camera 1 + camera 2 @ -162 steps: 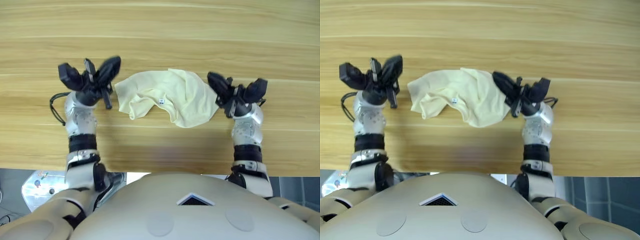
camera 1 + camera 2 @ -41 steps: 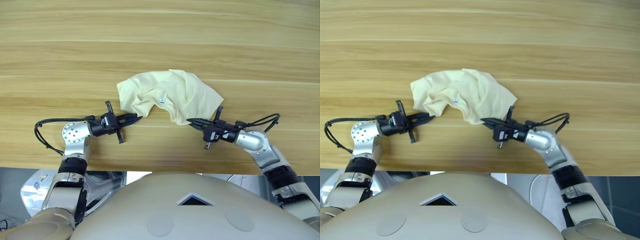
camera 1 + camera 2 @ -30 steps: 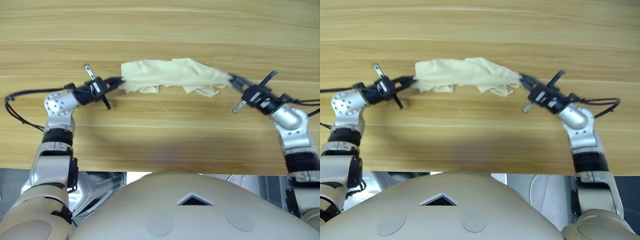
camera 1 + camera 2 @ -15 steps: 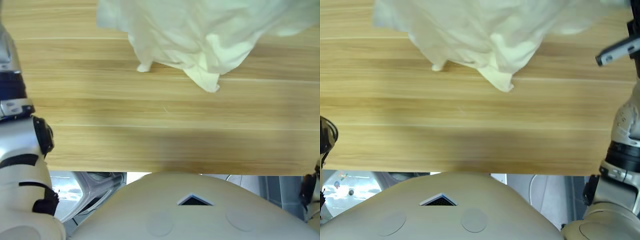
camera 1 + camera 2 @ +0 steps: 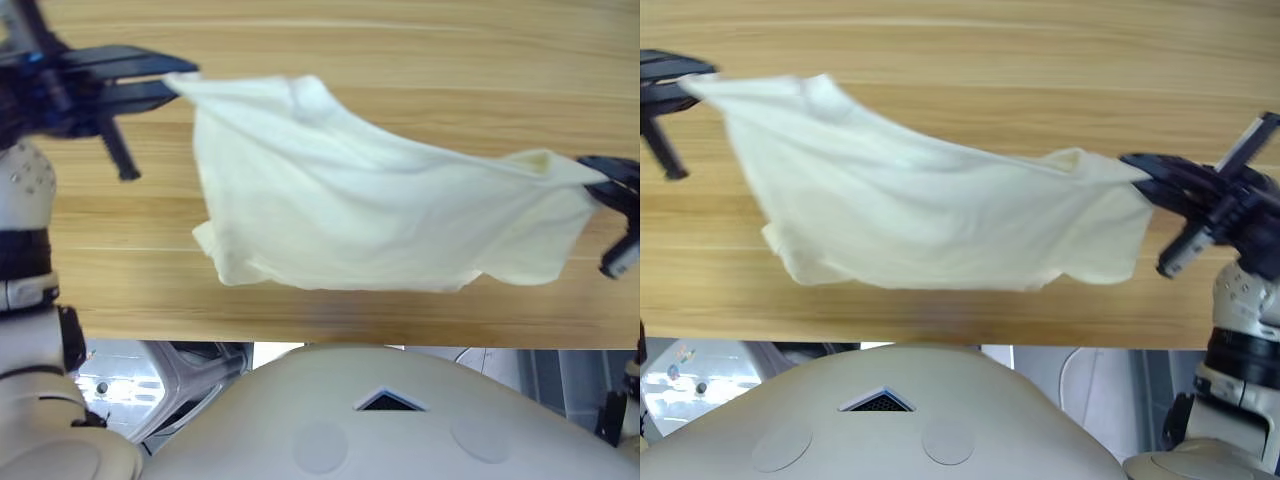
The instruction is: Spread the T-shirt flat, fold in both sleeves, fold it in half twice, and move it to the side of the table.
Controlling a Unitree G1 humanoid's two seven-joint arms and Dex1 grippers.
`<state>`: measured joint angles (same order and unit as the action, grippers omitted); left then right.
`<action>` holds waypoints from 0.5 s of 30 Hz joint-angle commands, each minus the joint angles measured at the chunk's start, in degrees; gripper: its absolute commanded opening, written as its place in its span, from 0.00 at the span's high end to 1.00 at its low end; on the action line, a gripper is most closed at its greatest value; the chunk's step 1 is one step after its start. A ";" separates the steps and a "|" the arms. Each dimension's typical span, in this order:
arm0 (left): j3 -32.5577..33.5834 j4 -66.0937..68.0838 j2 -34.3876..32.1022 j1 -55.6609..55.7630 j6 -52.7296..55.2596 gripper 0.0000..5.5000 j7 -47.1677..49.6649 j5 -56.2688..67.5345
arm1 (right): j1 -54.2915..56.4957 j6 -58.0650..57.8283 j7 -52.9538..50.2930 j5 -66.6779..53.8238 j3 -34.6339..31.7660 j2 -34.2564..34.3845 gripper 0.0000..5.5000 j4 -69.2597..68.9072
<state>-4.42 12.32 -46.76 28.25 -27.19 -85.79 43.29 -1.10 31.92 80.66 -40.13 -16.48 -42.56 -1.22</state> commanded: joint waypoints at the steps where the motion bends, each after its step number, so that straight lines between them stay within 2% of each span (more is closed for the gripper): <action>1: -16.10 40.53 8.52 37.23 4.19 1.00 -0.35 -30.55 | 45.05 -11.14 -8.81 28.64 16.78 -1.58 1.00 31.99; 2: -18.05 47.35 10.61 45.66 6.85 1.00 6.82 -35.83 | 57.54 -13.30 -19.62 37.13 19.84 0.09 1.00 41.89; 3: -19.19 53.47 13.31 56.09 10.20 1.00 27.86 -41.76 | 72.64 -17.89 -42.79 46.36 22.88 1.53 1.00 52.31; 4: -14.31 58.05 14.96 67.69 14.60 1.00 52.10 -40.34 | 86.21 -22.14 -64.30 48.63 20.86 0.73 1.00 59.38; 5: -5.79 60.35 14.67 77.88 15.65 1.00 68.01 -33.36 | 96.15 -23.10 -79.21 48.27 17.05 -1.27 1.00 61.76; 6: 0.50 61.20 13.51 85.01 15.04 1.00 77.22 -28.32 | 102.49 -22.31 -87.55 48.17 14.14 -3.13 1.00 61.71; 7: 3.84 60.52 11.36 89.65 10.85 1.00 82.68 -26.97 | 105.77 -19.29 -90.19 49.03 12.10 -4.92 1.00 59.04; 9: 2.69 57.16 7.03 90.73 1.45 1.00 91.10 -34.16 | 105.92 -14.68 -88.08 49.44 9.32 -7.47 1.00 53.32; 10: 1.68 55.26 5.97 86.97 -2.61 1.00 92.05 -37.23 | 101.10 -12.57 -81.60 48.62 8.55 -8.22 1.00 49.24; 11: -1.58 53.24 6.66 78.98 -5.56 1.00 86.39 -40.52 | 89.77 -10.65 -71.96 47.74 8.37 -8.78 1.00 42.84; 12: -3.73 50.89 9.06 69.03 -9.81 1.00 73.98 -39.91 | 76.55 -7.06 -64.08 48.37 9.00 -9.66 1.00 37.12; 13: -7.20 44.78 10.72 53.82 -16.42 1.00 54.14 -35.88 | 58.01 -0.91 -55.65 50.45 11.98 -11.80 1.00 31.98; 14: -10.98 33.97 9.51 36.78 -14.96 1.00 35.79 -28.71 | 42.04 1.79 -48.50 47.63 12.54 -12.28 1.00 27.29; 15: -15.51 23.24 6.16 21.91 -15.55 1.00 25.75 -23.20 | 27.10 6.43 -42.03 44.79 15.06 -14.88 1.00 23.27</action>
<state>-13.30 54.78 -34.54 79.47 -36.55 -34.91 11.42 57.36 27.36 26.85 6.01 -2.78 -48.37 33.16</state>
